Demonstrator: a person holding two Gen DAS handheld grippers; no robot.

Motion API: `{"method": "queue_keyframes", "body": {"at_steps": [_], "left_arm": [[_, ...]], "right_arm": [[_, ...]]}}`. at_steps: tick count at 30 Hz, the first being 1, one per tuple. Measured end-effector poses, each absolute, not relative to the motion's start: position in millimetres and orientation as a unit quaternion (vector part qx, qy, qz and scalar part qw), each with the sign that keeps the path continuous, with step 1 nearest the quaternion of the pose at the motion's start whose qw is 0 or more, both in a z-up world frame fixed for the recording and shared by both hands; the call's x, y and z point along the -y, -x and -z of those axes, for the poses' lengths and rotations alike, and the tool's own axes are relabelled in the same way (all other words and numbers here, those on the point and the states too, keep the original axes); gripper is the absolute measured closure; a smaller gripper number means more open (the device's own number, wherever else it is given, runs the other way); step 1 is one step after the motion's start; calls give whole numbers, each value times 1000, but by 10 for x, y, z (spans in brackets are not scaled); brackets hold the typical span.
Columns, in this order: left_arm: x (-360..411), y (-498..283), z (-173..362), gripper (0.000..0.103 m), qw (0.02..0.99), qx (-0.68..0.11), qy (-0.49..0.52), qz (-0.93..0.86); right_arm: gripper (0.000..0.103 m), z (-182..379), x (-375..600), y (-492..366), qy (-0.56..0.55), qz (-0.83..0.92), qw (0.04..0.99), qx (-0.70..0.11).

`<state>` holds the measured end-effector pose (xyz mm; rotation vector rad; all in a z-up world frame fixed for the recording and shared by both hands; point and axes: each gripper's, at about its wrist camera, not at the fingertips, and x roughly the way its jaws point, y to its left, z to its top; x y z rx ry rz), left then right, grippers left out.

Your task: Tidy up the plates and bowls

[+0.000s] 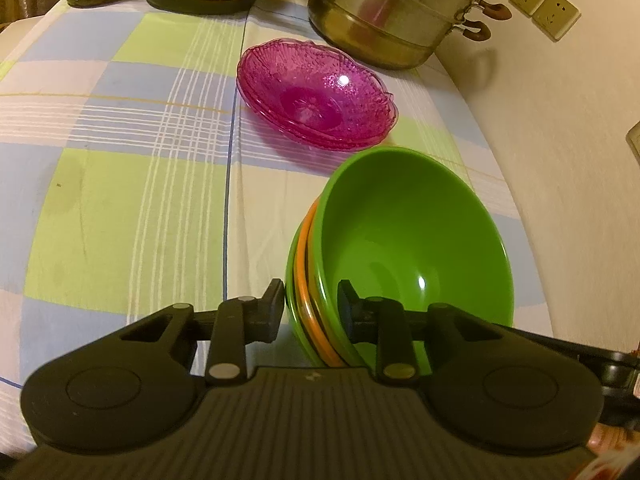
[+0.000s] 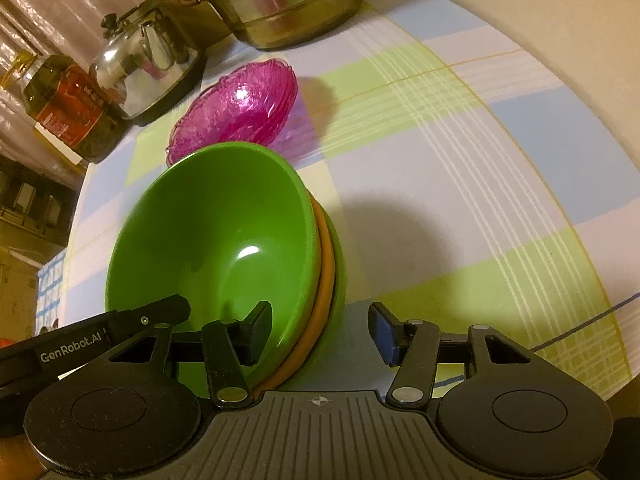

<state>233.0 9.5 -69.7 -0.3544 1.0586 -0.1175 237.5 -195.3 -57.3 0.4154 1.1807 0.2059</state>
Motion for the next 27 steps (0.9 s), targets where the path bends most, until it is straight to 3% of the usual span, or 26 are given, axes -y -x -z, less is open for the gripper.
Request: {"method": "queue_keyframes", "body": {"at_steps": [6, 27], "left_arm": [[-87, -2346, 696, 78, 845, -505, 166, 59], [-32, -2212, 674, 80, 850, -506, 133, 56]], "right_arm": [[65, 590, 1928, -2365, -202, -102, 803, -551], [69, 567, 1858, -2261, -179, -95, 814, -544]]}}
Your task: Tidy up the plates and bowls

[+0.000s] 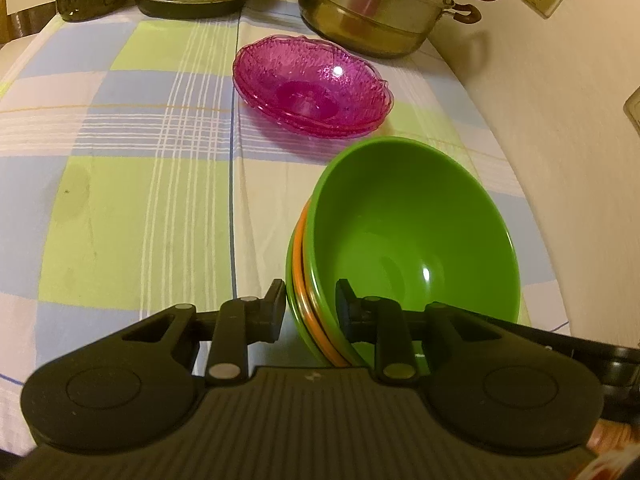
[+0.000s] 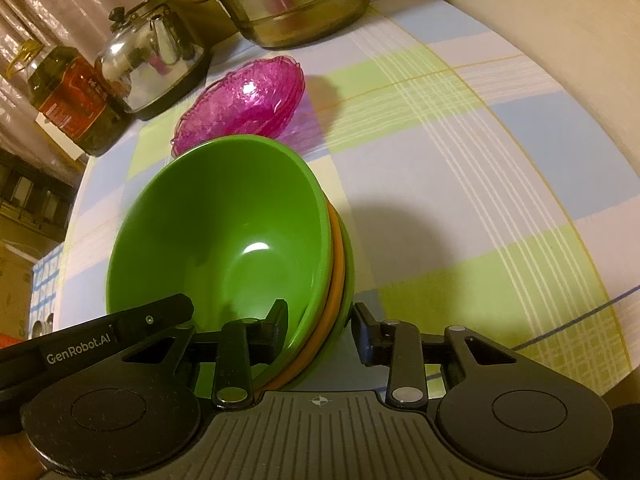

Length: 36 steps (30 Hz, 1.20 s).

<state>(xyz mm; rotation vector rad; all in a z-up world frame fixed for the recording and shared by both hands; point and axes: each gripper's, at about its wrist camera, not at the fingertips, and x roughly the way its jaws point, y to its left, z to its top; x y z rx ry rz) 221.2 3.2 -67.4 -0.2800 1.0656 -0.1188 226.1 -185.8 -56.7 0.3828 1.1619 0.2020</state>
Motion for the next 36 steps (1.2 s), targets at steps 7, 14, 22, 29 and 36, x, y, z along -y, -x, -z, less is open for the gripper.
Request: {"method": "queue_keyframes", "body": {"at_steps": [7, 14, 22, 29, 36], "left_arm": [[-41, -2091, 628, 80, 851, -506, 132, 54], [-60, -2020, 541, 80, 855, -499, 134, 55], [-94, -1974, 427, 80, 860, -490, 132, 54], [-109, -2023, 339, 80, 864, -482, 132, 54], [-141, -2093, 295, 80, 867, -477, 134, 55]], "right_arm": [[69, 532, 1844, -2149, -177, -98, 813, -545], [69, 420, 1822, -2067, -173, -101, 817, -540], [69, 267, 1759, -2059, -166, -106, 825, -529], [69, 168, 1709, -2104, -160, -111, 830, -523], [69, 105, 1688, -2192, -156, -113, 835, -516]]}}
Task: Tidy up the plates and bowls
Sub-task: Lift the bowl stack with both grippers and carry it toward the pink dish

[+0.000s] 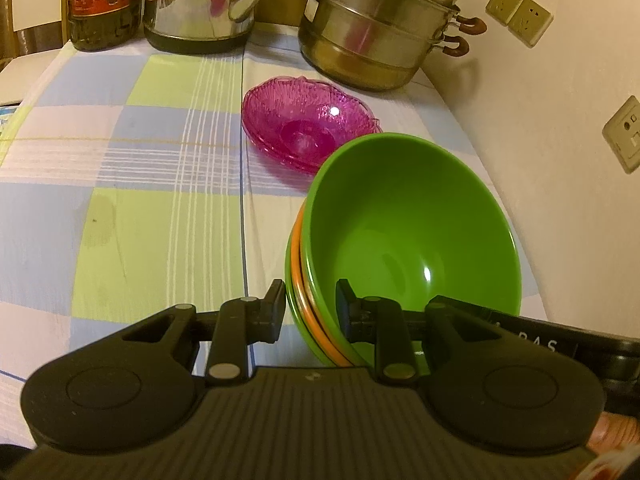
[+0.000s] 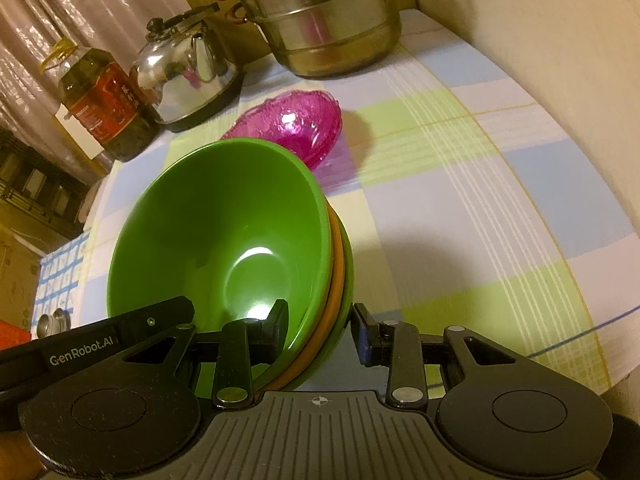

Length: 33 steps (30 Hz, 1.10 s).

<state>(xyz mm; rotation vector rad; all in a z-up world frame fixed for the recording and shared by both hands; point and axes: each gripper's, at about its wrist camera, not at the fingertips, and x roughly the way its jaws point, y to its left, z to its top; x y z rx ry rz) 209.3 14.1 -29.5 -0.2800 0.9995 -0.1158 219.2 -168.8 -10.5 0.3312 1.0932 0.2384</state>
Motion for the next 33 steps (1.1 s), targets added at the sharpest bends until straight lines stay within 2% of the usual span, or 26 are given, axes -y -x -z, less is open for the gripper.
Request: {"method": "queue_keyframes", "body": {"at_steps": [33], "left_arm": [[-296, -3039, 7, 79, 874, -462, 141, 54]], "right_arm": [[69, -178, 1579, -3139, -150, -126, 849, -491]]}}
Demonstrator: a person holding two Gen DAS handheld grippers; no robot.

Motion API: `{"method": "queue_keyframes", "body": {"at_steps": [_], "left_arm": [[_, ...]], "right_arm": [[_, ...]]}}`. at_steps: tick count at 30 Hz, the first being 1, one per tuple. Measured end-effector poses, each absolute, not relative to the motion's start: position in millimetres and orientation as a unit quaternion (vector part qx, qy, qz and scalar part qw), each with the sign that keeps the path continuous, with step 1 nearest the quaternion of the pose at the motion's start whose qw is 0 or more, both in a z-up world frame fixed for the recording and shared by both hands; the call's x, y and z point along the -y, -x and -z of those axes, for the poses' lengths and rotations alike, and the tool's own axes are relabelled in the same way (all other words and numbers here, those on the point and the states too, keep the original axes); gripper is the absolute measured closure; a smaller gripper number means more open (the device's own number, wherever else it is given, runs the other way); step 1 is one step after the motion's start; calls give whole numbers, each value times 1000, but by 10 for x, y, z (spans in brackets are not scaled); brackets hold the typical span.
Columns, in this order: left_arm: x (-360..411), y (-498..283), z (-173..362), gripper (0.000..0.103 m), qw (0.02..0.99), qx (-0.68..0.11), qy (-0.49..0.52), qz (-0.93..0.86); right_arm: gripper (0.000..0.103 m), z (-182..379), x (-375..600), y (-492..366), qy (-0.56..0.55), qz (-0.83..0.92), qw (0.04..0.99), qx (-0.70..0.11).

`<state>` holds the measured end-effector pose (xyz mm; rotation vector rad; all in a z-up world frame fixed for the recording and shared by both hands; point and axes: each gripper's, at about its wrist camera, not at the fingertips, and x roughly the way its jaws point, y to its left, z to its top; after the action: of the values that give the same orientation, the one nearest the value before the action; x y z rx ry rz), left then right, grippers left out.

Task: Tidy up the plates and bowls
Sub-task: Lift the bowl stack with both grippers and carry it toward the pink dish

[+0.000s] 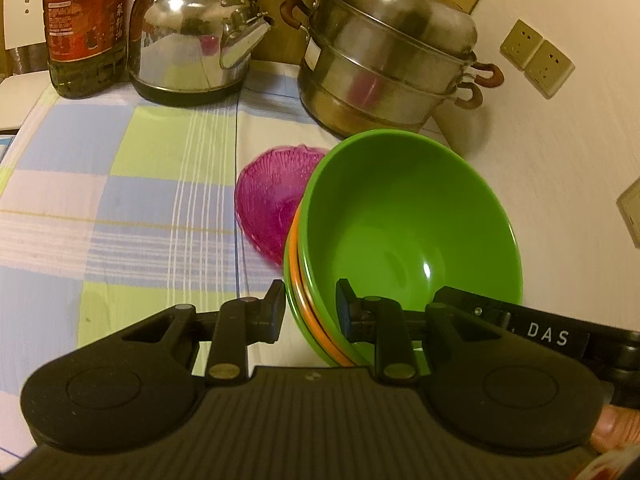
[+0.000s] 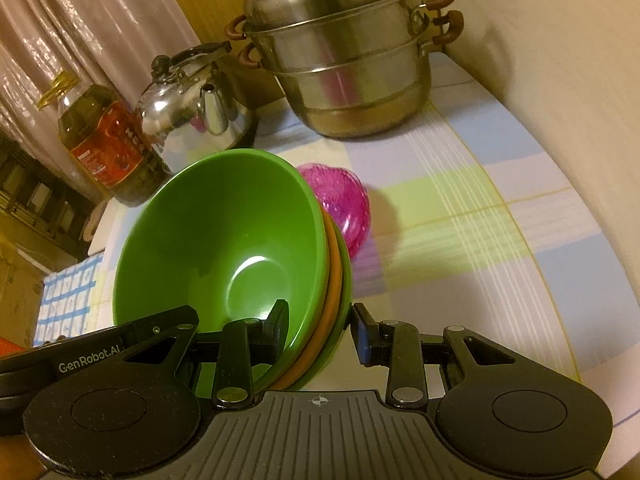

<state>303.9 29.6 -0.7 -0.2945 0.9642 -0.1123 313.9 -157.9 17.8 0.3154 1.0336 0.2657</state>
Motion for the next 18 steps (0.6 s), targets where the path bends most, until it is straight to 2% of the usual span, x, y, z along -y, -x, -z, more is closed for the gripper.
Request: {"method": "queue_keyframes", "body": {"at_steps": [18], "left_arm": [[-420, -3679, -54, 79, 874, -462, 143, 47]], "right_arm": [[69, -159, 1497, -3779, -160, -138, 848, -485]]}}
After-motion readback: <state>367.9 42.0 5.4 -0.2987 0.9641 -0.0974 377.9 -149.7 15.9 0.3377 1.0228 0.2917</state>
